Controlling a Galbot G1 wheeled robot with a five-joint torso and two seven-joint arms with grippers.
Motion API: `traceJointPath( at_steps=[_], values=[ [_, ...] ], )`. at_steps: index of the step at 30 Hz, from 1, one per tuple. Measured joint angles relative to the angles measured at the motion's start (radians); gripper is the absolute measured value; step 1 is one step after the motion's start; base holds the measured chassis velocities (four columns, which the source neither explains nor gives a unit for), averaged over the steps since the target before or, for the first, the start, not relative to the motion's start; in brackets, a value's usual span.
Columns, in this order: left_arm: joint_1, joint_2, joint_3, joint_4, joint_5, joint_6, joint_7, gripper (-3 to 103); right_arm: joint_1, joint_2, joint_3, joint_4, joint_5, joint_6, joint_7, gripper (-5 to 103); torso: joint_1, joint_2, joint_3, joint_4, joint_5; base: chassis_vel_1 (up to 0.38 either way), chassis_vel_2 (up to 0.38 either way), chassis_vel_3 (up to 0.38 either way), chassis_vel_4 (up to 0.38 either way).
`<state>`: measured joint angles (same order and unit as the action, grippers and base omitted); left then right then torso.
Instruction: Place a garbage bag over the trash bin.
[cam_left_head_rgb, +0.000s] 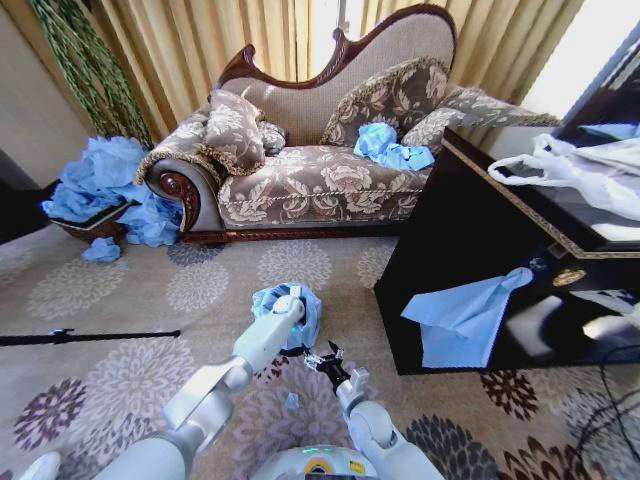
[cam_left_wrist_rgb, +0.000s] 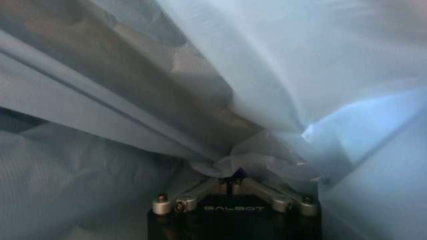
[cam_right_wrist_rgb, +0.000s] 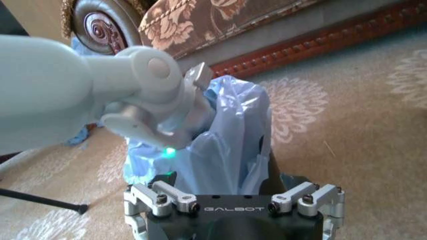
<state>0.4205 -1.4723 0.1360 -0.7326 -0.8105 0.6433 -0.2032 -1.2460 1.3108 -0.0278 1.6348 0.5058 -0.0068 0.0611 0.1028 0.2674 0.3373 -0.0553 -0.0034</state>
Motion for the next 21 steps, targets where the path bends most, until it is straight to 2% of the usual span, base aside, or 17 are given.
traceJointPath(
  at_steps=[9, 13, 17, 21],
  values=[
    [0.035, 0.072, -0.010, 0.000, 0.031, 0.022, -0.018, 0, -0.001, 0.009, 0.002, 0.003, 0.000, 0.000, -0.004, 100, 0.000, 0.000, 0.000, 0.0002, -0.0002, 0.000, 0.000, 0.000, 0.000],
    [0.051, 0.108, -0.014, -0.036, 0.029, 0.022, -0.032, 0, 0.003, 0.017, -0.007, -0.002, -0.003, 0.000, -0.004, 100, 0.000, 0.000, 0.000, 0.0004, -0.0001, 0.000, 0.000, 0.000, 0.000],
    [0.045, 0.116, -0.018, -0.065, 0.017, -0.029, -0.063, 0, 0.001, 0.028, -0.017, -0.009, -0.010, 0.000, -0.004, 100, 0.000, 0.000, 0.000, 0.0002, -0.0001, 0.000, 0.000, 0.000, 0.000],
    [0.036, 0.102, -0.024, -0.074, 0.011, -0.048, -0.070, 0, -0.001, 0.031, -0.018, -0.009, -0.015, 0.000, -0.004, 100, 0.000, 0.000, 0.000, -0.0002, 0.0000, 0.000, 0.000, 0.000, 0.000]
  ],
)
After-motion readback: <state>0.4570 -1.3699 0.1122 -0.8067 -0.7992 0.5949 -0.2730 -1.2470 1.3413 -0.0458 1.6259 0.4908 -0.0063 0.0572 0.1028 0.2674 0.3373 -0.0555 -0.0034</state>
